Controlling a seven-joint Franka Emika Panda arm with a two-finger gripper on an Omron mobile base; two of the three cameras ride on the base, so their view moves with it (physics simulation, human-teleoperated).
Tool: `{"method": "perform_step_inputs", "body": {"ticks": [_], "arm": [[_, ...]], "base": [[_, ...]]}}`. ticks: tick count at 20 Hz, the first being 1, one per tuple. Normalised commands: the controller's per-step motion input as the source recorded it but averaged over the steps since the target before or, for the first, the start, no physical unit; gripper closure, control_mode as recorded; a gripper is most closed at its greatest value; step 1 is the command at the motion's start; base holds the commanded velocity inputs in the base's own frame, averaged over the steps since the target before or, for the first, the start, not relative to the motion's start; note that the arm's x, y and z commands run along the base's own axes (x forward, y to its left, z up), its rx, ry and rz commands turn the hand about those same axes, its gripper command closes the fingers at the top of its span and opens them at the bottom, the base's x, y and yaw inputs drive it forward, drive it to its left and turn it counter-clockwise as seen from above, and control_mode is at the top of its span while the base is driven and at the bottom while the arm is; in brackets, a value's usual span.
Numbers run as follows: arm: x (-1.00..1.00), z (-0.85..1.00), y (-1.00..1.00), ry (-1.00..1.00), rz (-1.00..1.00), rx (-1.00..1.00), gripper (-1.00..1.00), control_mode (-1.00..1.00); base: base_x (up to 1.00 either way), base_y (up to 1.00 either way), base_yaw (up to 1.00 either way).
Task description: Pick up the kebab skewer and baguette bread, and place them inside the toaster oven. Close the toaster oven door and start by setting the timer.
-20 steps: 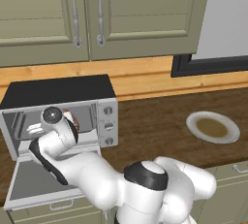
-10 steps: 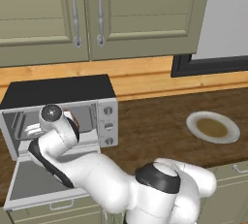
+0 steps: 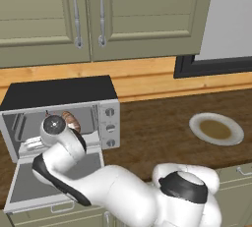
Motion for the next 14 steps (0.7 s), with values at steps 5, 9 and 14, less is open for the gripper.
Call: {"method": "perform_step_inputs", "body": {"ticks": [5, 9, 14], "arm": [[0.36, 0.0, -0.14, 0.02, 0.0, 0.0, -1.0, -1.0], [0.39, -0.06, -0.04, 0.0, 0.0, 0.0, -1.0, -1.0], [0.18, -0.2, -0.07, 0.0, 0.0, 0.0, -1.0, -1.0]], "base": [[0.0, 0.0, 0.0], [0.0, 0.0, 0.0], [0.0, 0.0, 0.0]]}}
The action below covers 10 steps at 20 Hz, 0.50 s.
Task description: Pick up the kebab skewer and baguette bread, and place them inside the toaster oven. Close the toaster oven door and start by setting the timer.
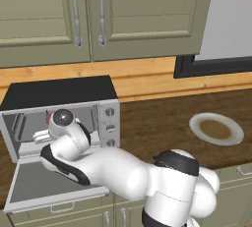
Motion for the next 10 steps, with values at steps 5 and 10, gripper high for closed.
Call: {"method": "perform_step_inputs", "body": {"ticks": [5, 10], "arm": [[0.12, -0.24, -0.02, 0.0, 0.0, 0.0, -1.0, -1.0], [0.19, -0.03, 0.0, -0.02, 0.0, 0.0, -1.0, -1.0]], "base": [[0.0, 0.0, 0.0], [0.0, 0.0, 0.0]]}}
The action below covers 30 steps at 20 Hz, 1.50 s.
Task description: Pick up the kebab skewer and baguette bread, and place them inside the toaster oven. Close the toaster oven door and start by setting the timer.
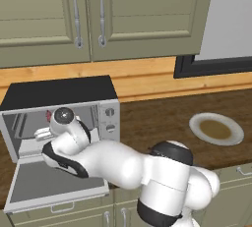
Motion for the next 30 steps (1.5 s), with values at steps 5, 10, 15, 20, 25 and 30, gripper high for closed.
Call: {"method": "perform_step_inputs", "body": {"ticks": [5, 10, 15, 20, 25, 30], "arm": [[-0.29, 0.07, 0.0, -0.01, 0.0, 0.0, -1.0, -1.0], [-0.76, 0.65, 0.0, 0.01, -0.03, 0.02, -1.0, -1.0], [-0.96, 0.18, -0.14, 0.01, -0.02, 0.02, -1.0, -1.0], [-1.0, -0.01, -0.1, -0.03, -0.01, 0.01, -1.0, -1.0], [-0.94, -0.09, 0.09, -0.05, -0.05, 0.0, -1.0, -1.0], [-0.69, 0.0, 0.11, -0.03, -0.04, 0.0, -1.0, -1.0]], "base": [[0.0, 0.0, 0.0], [0.0, 0.0, 0.0], [0.0, 0.0, 0.0], [0.0, 0.0, 0.0], [0.0, 0.0, 0.0], [0.0, 0.0, 0.0]]}}
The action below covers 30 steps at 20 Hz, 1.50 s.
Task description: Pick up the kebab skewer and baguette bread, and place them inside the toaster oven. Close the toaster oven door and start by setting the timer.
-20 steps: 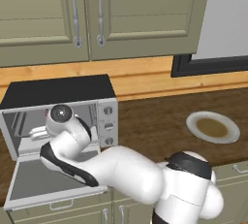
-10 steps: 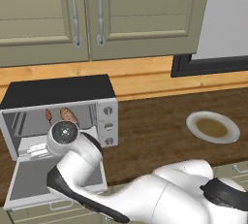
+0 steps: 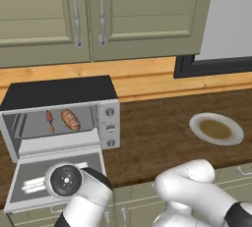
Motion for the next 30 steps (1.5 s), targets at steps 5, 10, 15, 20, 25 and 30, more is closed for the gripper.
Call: {"method": "perform_step_inputs", "body": {"ticks": [5, 10, 15, 20, 25, 30], "arm": [[-0.4, -0.07, 0.01, -0.07, -0.06, 0.03, -1.0, -1.0], [-0.2, -0.09, 0.0, -0.03, -0.01, 0.0, -1.0, -1.0], [-0.09, -0.15, 0.01, -0.06, 0.0, 0.0, -1.0, -1.0], [-0.02, -0.17, 0.03, -0.04, 0.0, 0.0, -1.0, -1.0], [0.0, -0.13, 0.0, -0.05, 0.0, 0.0, -1.0, -1.0], [0.0, -0.34, 0.02, -0.07, 0.0, 0.0, -1.0, -1.0]], "base": [[0.0, 0.0, 0.0], [0.0, 0.0, 0.0], [0.0, 0.0, 0.0], [0.0, 0.0, 0.0], [0.0, 0.0, 0.0], [0.0, 0.0, 0.0]]}}
